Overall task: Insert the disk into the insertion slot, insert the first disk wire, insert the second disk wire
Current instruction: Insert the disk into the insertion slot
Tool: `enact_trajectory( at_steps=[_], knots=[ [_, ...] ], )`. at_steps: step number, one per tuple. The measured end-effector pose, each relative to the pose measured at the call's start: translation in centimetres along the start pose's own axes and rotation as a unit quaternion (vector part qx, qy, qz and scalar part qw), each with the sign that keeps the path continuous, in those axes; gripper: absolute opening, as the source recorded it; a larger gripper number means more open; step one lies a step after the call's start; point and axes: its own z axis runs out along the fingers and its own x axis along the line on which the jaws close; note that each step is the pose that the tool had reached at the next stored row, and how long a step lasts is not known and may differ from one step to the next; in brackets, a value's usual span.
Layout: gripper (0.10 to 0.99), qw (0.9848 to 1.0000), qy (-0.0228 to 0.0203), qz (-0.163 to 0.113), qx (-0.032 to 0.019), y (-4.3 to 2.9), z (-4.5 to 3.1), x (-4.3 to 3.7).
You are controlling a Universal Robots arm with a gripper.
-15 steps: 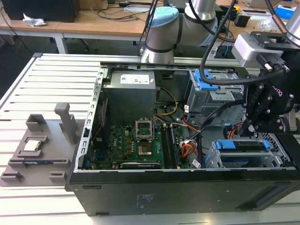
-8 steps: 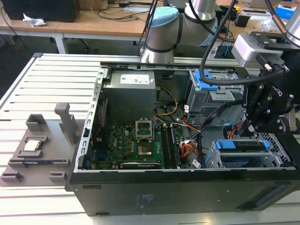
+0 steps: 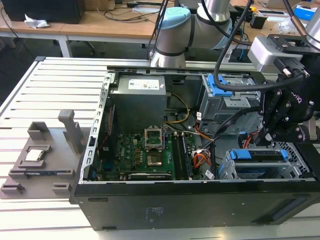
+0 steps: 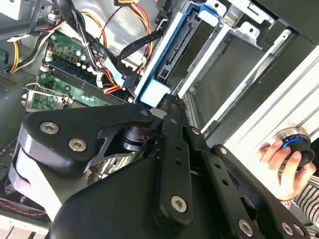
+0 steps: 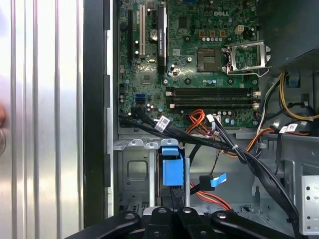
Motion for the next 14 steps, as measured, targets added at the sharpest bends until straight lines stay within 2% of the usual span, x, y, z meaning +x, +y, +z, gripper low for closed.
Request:
enact_trajectory(
  at_steps=[3, 8, 11, 14],
  knots=[
    [0.106, 1.0000, -0.0001, 0.000, -0.0014, -0.61, 0.03, -0.02],
    [0.106, 1.0000, 0.0001, 0.000, -0.0022, -0.86, 0.93, -0.02],
    [0.106, 1.0000, 0.0001, 0.000, -0.0029, -1.41, 1.33, -0.03],
    [0.106, 1.0000, 0.0001, 0.000, -0.0037, -2.46, 1.70, -0.08]
  ],
)
